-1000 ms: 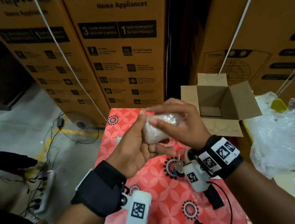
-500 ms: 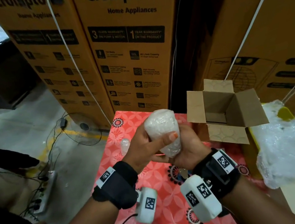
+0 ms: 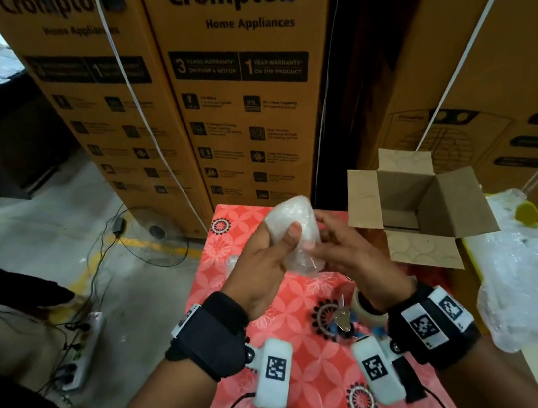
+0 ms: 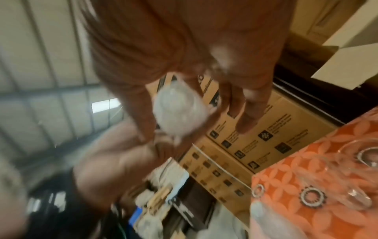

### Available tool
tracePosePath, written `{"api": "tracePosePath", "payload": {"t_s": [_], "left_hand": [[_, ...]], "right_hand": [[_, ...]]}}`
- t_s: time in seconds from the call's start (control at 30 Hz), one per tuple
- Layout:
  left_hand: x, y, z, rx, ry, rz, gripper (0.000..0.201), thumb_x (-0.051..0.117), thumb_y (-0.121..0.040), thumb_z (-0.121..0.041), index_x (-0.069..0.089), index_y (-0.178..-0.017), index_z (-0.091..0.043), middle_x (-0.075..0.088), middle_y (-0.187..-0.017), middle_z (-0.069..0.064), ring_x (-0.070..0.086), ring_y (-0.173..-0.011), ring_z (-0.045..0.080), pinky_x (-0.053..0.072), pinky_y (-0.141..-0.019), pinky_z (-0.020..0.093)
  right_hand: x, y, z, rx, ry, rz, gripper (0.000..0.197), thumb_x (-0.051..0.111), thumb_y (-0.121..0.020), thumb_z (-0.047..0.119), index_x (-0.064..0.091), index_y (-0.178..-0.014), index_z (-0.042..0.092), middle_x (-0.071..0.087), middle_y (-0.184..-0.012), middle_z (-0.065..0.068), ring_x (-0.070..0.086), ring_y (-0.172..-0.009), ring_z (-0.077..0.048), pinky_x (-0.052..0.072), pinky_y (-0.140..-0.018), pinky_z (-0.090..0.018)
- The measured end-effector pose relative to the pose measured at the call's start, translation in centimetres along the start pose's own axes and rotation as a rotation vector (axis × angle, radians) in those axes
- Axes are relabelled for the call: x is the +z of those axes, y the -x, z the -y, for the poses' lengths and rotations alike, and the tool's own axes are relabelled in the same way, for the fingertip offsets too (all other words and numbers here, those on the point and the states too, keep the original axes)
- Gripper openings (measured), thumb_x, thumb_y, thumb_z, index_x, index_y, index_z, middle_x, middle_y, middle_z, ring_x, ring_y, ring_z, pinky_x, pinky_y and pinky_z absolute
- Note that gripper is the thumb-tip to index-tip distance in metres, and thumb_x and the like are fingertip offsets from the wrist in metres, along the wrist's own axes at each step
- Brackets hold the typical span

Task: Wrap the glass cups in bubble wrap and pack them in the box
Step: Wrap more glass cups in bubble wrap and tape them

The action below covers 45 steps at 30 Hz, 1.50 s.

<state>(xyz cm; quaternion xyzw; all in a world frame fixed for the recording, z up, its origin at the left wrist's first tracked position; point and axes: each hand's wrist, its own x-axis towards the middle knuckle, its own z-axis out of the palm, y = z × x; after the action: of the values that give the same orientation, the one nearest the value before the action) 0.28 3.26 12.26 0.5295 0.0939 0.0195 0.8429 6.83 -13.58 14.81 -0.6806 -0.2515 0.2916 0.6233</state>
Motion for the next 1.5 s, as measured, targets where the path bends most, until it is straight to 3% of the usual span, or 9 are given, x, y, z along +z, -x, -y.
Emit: {"api": "tracePosePath", "payload": {"t_s": [0.1,0.2,0.3,0.53,0.73,1.0,1.17,1.33,1.5], "left_hand": [[-0.3,0.0,-0.3,-0.066,0.186,-0.065,0.058,0.07,-0.102,-0.028,0.048,-0.155,-0.023,0.066,-0.142,0.016,0.065,-0.129,0.037,0.058,-0.096,0.053],[-0.9,0.3,0.1,-0.088,0.296,-0.135,0.056,0.07,-0.101,-0.028,0.047,-0.152,-0.035,0.066,-0.142,0.014,0.069,-0.121,0.038,0.065,-0.08,0.049],[-2.4,1.1,2.0,-0.144,0.25,-0.183,0.049,0.066,-0.105,-0.041,0.054,-0.146,-0.016,0.064,-0.142,0.023,0.066,-0.123,0.041,0.053,-0.098,0.052],[-7.9,4.4,8.5,-0.195,0.054,-0.318,0.051,0.067,-0.103,-0.04,0.07,-0.123,0.007,0.073,-0.118,0.029,0.068,-0.099,0.033,0.053,-0.088,0.041],[-10.0,6.3,13.6,-0.211,0.147,-0.459,0.037,0.07,-0.102,-0.041,0.075,-0.097,-0.004,0.07,-0.086,0.014,0.061,-0.076,0.023,0.042,-0.068,0.031],[-14.4,6.0,14.9,-0.356,-0.028,-0.462,0.03,0.058,-0.108,-0.04,0.071,-0.102,-0.014,0.07,-0.093,0.004,0.063,-0.079,0.018,0.045,-0.055,0.018],[-17.7,6.8,15.3,-0.417,-0.109,-0.588,0.029,0.058,-0.108,-0.042,0.065,-0.114,-0.014,0.062,-0.101,0.009,0.055,-0.09,0.022,0.037,-0.069,0.031],[-19.7,8.5,16.7,-0.414,-0.041,-0.655,0.018,0.061,-0.108,-0.026,0.066,-0.109,-0.009,0.064,-0.097,0.017,0.054,-0.061,0.015,0.033,-0.048,0.02],[-19.6,9.5,17.0,-0.431,-0.054,-0.676,0.019,0.058,-0.108,-0.021,0.071,-0.104,-0.007,0.073,-0.096,0.009,0.057,-0.06,0.012,0.039,-0.048,0.019]], "right_hand": [[1.5,-0.1,-1.7,-0.076,0.141,-0.025,0.095,0.093,-0.08,0.031,0.037,-0.155,0.05,0.055,-0.147,0.02,0.057,-0.133,-0.005,0.057,-0.103,-0.041],[3.2,-0.5,-3.6,-0.177,0.422,-0.223,0.105,0.095,-0.074,0.046,0.034,-0.159,0.048,0.041,-0.149,0.011,0.045,-0.14,-0.006,0.05,-0.112,-0.037],[3.7,-1.4,-4.9,-0.287,0.517,-0.163,0.09,0.094,-0.075,0.036,0.049,-0.153,0.037,0.051,-0.148,0.012,0.048,-0.139,-0.007,0.047,-0.113,-0.039],[6.7,-0.8,-8.3,-0.217,0.574,0.004,0.046,0.081,-0.083,0.021,0.069,-0.125,0.036,0.078,-0.109,0.013,0.073,-0.096,-0.002,0.058,-0.081,-0.028],[9.4,-1.8,-11.7,-0.048,0.635,0.161,0.028,0.076,-0.089,0.048,0.075,-0.115,0.036,0.079,-0.095,0.013,0.072,-0.085,0.004,0.058,-0.074,-0.029],[10.7,-6.7,-17.1,0.226,0.819,0.218,0.07,0.084,-0.08,0.038,0.033,-0.12,0.012,0.065,-0.102,-0.009,0.069,-0.086,-0.027,0.054,-0.062,-0.037],[9.3,-12.0,-20.1,0.285,1.08,0.136,0.077,0.083,-0.078,0.014,0.035,-0.137,0.002,0.051,-0.131,-0.021,0.061,-0.111,-0.045,0.057,-0.088,-0.05],[9.3,-14.2,-21.3,0.192,1.135,0.181,0.064,0.082,-0.073,0.021,0.044,-0.124,0.012,0.059,-0.119,-0.016,0.064,-0.106,-0.042,0.057,-0.085,-0.047],[11.7,-13.1,-21.3,0.128,1.198,0.245,0.063,0.077,-0.081,0.03,0.041,-0.132,0.024,0.06,-0.123,-0.013,0.066,-0.103,-0.042,0.058,-0.082,-0.048]]}}
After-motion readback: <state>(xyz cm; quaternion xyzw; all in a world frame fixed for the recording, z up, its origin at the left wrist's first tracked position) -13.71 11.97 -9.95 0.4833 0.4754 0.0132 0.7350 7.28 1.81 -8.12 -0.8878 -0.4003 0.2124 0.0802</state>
